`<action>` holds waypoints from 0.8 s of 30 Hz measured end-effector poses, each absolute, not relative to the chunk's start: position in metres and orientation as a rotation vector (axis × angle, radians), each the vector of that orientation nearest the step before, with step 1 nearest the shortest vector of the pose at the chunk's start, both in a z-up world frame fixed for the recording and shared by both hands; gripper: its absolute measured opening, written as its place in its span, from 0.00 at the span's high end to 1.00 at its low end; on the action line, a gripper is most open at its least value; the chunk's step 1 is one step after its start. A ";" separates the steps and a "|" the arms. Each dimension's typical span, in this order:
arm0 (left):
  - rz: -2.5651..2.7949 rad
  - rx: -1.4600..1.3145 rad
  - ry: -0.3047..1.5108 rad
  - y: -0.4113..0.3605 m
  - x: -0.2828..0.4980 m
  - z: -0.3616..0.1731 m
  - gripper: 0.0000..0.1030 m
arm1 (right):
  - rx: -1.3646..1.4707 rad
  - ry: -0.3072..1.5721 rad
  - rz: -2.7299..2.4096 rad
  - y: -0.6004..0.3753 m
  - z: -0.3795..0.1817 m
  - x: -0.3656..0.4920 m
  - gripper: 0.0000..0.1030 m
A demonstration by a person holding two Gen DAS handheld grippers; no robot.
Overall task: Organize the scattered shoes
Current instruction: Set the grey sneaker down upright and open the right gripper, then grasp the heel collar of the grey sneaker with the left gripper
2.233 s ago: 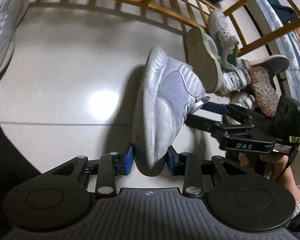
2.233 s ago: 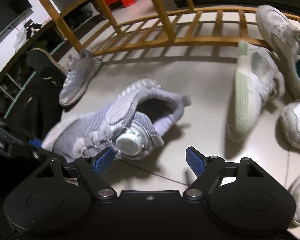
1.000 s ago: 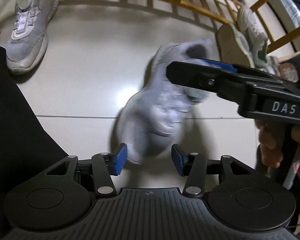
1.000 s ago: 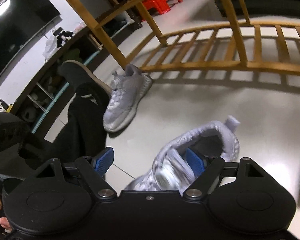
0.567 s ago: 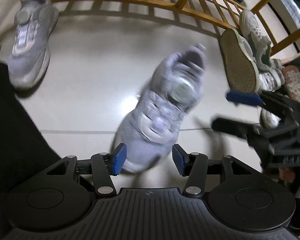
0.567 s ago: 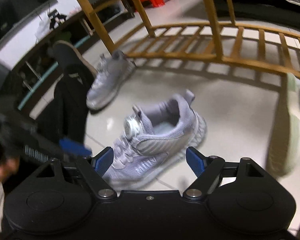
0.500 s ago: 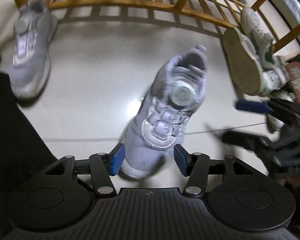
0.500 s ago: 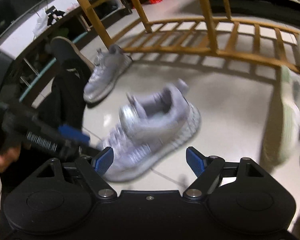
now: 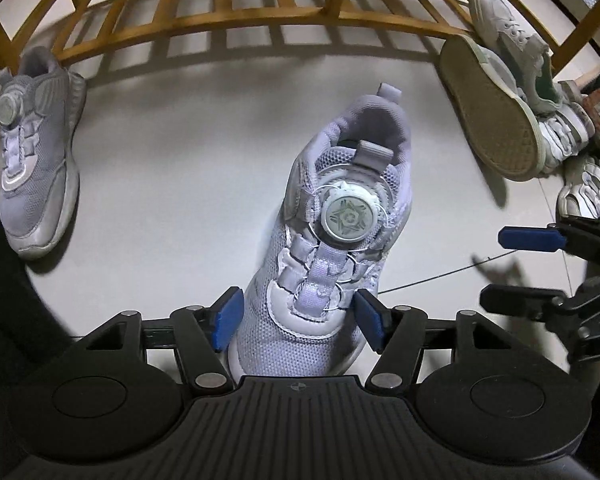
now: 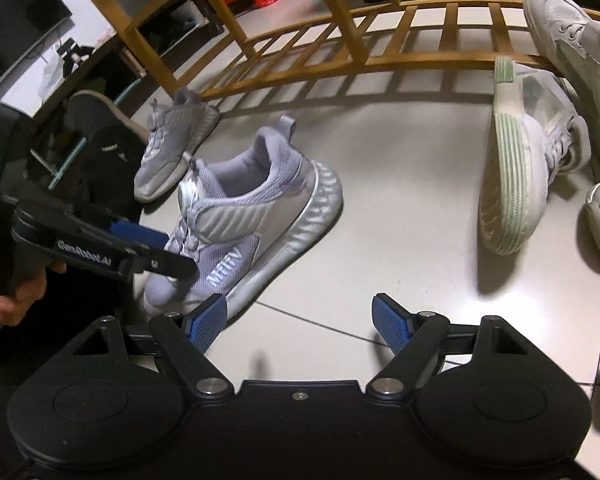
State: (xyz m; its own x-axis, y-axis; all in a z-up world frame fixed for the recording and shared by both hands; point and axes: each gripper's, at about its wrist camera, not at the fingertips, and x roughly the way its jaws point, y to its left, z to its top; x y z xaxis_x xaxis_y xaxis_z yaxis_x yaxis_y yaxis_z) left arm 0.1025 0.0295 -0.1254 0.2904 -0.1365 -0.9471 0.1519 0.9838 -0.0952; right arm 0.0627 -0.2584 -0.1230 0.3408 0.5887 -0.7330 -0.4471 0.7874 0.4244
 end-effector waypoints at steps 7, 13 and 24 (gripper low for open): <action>-0.204 -0.025 1.269 0.033 0.100 -0.126 0.45 | 0.146 1.023 0.686 -0.256 -0.127 0.063 0.20; -0.202 -0.131 1.304 0.035 0.100 -0.126 0.51 | 0.145 1.023 0.683 -0.257 -0.128 0.062 0.20; -0.223 -0.186 1.318 0.033 0.094 -0.126 0.54 | 0.143 1.030 0.700 -0.256 -0.128 0.060 0.20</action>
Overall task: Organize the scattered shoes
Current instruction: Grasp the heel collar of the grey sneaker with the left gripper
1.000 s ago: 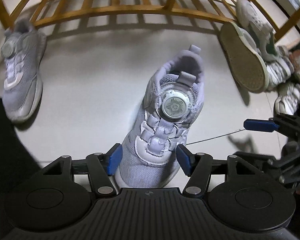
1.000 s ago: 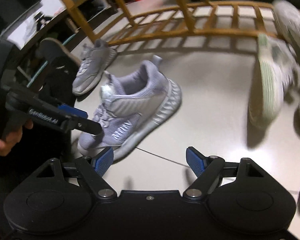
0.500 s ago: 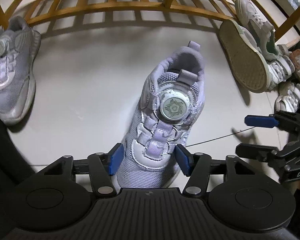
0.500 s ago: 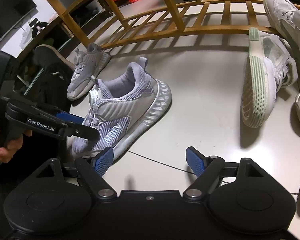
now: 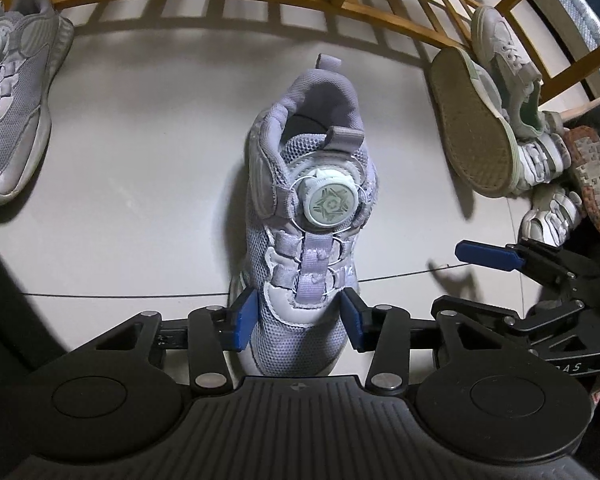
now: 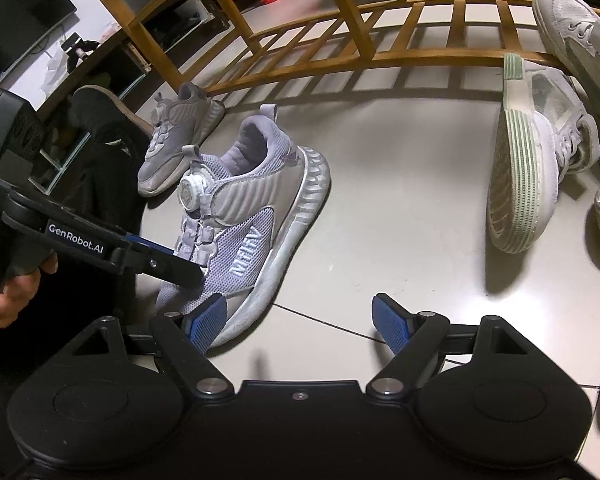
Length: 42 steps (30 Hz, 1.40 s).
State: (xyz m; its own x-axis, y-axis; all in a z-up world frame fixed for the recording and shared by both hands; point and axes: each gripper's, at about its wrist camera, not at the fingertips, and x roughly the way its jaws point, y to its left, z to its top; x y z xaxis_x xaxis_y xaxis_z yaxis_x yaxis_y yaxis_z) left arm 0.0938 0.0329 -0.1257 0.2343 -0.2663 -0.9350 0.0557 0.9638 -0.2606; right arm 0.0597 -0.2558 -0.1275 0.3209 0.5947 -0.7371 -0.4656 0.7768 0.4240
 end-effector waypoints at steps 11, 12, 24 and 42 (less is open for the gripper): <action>-0.179 -0.118 1.320 0.033 0.082 -0.127 0.42 | 0.137 1.035 0.712 -0.253 -0.128 0.059 0.20; -0.179 -0.120 1.325 0.032 0.081 -0.129 0.42 | 0.136 1.034 0.711 -0.253 -0.128 0.059 0.20; -0.236 -0.110 1.362 0.008 0.079 -0.139 0.52 | 0.133 1.030 0.716 -0.252 -0.128 0.060 0.20; -0.235 -0.067 1.267 0.021 0.088 -0.104 0.56 | 0.052 1.041 0.795 -0.237 -0.127 0.049 0.20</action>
